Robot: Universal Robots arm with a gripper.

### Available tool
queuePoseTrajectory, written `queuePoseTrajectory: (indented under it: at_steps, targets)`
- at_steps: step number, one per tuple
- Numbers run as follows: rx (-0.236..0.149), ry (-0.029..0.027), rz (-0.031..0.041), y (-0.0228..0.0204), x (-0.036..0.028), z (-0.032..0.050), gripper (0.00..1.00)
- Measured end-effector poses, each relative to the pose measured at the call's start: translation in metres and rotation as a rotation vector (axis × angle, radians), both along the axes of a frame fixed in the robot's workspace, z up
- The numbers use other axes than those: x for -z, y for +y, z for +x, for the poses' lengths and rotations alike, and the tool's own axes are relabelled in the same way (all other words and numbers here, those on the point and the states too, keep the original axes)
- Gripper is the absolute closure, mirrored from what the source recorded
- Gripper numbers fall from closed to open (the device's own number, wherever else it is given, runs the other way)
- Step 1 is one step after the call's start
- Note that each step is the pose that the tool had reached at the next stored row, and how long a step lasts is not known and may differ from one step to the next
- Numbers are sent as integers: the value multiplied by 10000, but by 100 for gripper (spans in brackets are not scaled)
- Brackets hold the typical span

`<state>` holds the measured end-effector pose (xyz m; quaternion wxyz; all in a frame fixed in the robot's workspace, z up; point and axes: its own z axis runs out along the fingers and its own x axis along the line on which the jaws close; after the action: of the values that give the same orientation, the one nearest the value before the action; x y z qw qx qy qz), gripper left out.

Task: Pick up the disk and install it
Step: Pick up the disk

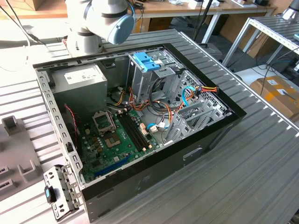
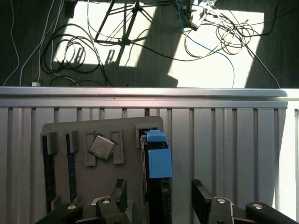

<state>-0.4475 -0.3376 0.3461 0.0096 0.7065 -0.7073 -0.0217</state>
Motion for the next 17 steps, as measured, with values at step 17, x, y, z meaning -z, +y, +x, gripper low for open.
queuePoseTrajectory:
  at_steps: [17]
  targets:
    - [-645, 0, -56, 7, 565, -70, 34]
